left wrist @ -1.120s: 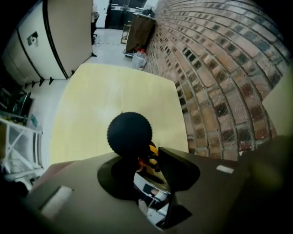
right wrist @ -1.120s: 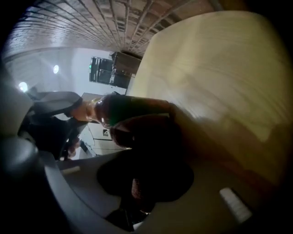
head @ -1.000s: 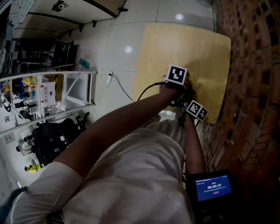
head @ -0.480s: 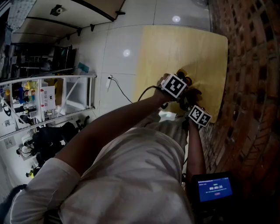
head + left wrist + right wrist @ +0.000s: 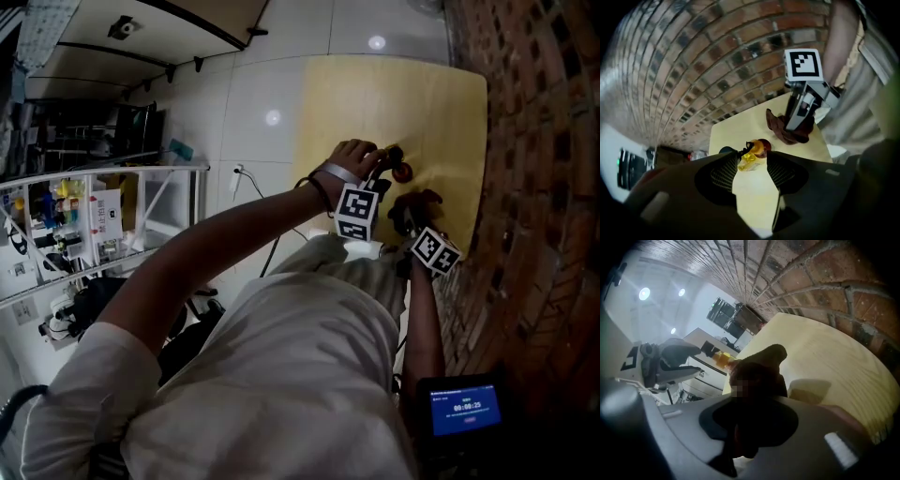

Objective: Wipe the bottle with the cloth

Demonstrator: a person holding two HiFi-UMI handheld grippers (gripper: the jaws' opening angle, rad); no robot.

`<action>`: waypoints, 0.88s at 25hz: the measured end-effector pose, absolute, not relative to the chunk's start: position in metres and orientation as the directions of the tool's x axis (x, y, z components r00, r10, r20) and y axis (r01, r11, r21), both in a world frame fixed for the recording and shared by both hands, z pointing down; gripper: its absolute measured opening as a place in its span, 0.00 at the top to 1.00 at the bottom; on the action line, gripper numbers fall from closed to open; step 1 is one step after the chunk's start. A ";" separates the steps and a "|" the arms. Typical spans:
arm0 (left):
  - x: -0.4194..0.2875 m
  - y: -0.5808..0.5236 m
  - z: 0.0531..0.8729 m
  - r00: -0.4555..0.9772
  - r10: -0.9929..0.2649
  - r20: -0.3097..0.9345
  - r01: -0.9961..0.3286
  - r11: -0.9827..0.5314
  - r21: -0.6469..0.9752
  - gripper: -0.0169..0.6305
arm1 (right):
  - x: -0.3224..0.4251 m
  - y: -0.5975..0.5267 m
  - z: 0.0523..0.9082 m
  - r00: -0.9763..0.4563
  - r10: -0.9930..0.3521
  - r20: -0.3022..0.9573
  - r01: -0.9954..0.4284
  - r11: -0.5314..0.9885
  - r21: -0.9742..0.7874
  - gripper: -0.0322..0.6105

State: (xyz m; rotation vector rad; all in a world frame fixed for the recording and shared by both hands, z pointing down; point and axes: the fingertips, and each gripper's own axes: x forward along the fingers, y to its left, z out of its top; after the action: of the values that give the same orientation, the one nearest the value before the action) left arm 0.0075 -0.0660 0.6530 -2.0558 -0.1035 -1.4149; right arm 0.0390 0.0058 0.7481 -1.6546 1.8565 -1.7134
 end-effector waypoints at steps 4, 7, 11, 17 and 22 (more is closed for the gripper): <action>0.025 -0.060 0.661 0.447 -0.252 0.858 0.630 -0.592 -0.502 0.62 | 0.046 0.010 0.755 -0.379 -0.744 0.550 -0.601 -0.254 -0.758 0.81; 0.035 -0.050 0.664 0.476 -0.234 0.848 0.718 -0.455 -0.528 0.62 | 0.052 0.010 0.759 -0.368 -0.750 0.549 -0.601 -0.259 -0.756 0.81; 0.031 -0.057 0.692 0.368 -0.250 0.896 0.818 -0.371 -0.439 0.60 | 0.057 0.005 0.758 -0.363 -0.762 0.537 -0.600 -0.249 -0.760 0.81; 0.043 -0.070 0.707 0.331 -0.273 0.903 0.845 -0.340 -0.413 0.64 | 0.043 -0.002 0.740 -0.411 -0.767 0.494 -0.622 -0.161 -0.767 0.81; 0.052 -0.062 0.699 0.327 -0.294 0.898 0.858 -0.307 -0.412 0.65 | 0.016 -0.003 0.725 -0.495 -0.745 0.446 -0.635 -0.040 -0.772 0.81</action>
State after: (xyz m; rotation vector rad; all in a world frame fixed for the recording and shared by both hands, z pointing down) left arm 0.0519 -0.0617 0.6988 -1.4466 -0.5502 -1.2640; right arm 0.0163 -0.0033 0.7249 -1.5183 2.0998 -1.5813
